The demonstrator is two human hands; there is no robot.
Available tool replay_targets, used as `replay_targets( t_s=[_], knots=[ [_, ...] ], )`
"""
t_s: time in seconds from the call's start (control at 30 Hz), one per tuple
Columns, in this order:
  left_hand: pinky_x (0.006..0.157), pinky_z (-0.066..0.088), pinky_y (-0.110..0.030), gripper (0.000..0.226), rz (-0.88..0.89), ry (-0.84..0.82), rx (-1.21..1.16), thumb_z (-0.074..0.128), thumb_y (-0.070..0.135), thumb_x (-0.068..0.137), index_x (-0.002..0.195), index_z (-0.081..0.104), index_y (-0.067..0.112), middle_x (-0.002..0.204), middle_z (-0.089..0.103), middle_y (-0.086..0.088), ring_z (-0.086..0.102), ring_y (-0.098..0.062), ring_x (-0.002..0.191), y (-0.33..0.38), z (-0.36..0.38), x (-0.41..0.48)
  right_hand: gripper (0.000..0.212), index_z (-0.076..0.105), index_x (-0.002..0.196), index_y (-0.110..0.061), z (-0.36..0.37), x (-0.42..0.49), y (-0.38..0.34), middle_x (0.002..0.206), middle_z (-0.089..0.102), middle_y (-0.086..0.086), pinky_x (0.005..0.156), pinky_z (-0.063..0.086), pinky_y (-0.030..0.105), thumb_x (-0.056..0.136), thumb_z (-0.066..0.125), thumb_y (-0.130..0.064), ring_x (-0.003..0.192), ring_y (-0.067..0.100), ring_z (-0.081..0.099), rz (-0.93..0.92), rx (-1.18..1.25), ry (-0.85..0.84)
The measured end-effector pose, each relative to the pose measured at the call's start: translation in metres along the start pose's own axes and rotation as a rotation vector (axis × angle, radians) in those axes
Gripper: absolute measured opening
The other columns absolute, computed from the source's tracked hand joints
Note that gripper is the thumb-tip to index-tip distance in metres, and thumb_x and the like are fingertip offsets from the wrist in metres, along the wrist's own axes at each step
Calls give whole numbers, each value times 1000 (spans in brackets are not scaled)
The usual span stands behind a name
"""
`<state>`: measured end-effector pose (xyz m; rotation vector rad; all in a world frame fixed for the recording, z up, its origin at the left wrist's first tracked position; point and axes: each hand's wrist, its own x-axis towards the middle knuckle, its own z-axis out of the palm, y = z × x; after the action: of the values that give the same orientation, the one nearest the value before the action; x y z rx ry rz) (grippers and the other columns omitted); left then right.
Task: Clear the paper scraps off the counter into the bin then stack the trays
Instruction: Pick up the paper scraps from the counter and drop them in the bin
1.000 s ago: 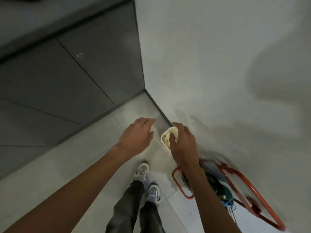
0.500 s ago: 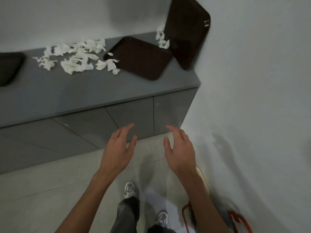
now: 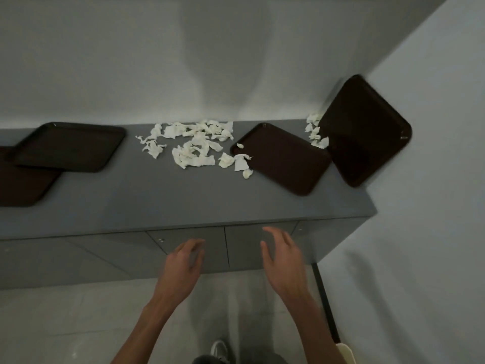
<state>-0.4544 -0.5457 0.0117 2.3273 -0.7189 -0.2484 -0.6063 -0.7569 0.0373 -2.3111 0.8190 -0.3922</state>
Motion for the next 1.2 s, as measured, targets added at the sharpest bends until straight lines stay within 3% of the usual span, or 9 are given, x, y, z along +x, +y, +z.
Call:
replay_targets(
  t_s=[0.23,0.37,0.57,0.7,0.77,0.9,1.0,1.1,1.2],
  knots=[
    [84,57,-32,19,37,-13,12,63,22,100,117,68,26,110,75,5,72,-17,97,-25,3,94,33,59,139,-24,32,81,-13,139,60,-6,102,46,24,106,57,-31,121,10,59,17,4,-76],
    [86,56,-37,22,29,-75,74,57,29,100,121,65,27,115,75,1,70,-25,101,-20,17,176,26,61,132,-23,48,138,-5,130,61,-6,97,47,25,106,58,-28,113,11,59,-2,-4,-90],
    [97,52,-41,36,75,-144,124,60,16,96,132,58,19,128,63,-6,62,-29,114,-3,47,316,28,64,131,-25,65,228,15,132,62,-3,92,46,24,104,61,-29,116,16,63,-50,-95,-123],
    [98,51,-48,48,53,-151,185,62,10,94,140,52,17,135,55,-12,54,-35,122,6,77,393,29,62,134,-27,74,292,22,134,62,-5,87,46,17,104,62,-27,111,6,62,-53,-63,-203],
    [103,49,-48,50,41,-180,211,63,7,92,140,51,16,143,50,-12,51,-34,128,-1,93,421,29,62,132,-28,76,324,23,135,61,-6,88,50,20,104,63,-26,112,7,61,-59,-55,-227],
    [114,43,-47,55,15,-238,273,64,7,94,145,46,15,159,34,-13,40,-34,144,-27,125,442,30,60,135,-30,79,380,25,140,57,-7,94,55,30,105,60,-27,121,11,61,-46,-106,-244],
    [107,48,-39,44,52,-247,287,67,10,94,136,56,15,151,45,-7,53,-28,132,-38,136,441,28,61,132,-27,83,427,27,136,60,-3,92,54,31,104,61,-23,121,17,62,-76,-142,-209],
    [102,54,-38,50,36,-246,351,73,8,89,136,59,16,147,52,-4,60,-26,126,-43,137,435,28,62,132,-22,95,474,28,136,62,1,85,45,26,104,60,-19,119,20,63,-97,-188,-209],
    [101,54,-40,45,28,-247,394,69,0,90,132,63,13,142,58,-6,56,-27,129,-42,134,431,29,63,132,-23,117,512,29,136,62,3,86,53,33,104,60,-15,116,22,64,-143,-246,-242]
  ],
)
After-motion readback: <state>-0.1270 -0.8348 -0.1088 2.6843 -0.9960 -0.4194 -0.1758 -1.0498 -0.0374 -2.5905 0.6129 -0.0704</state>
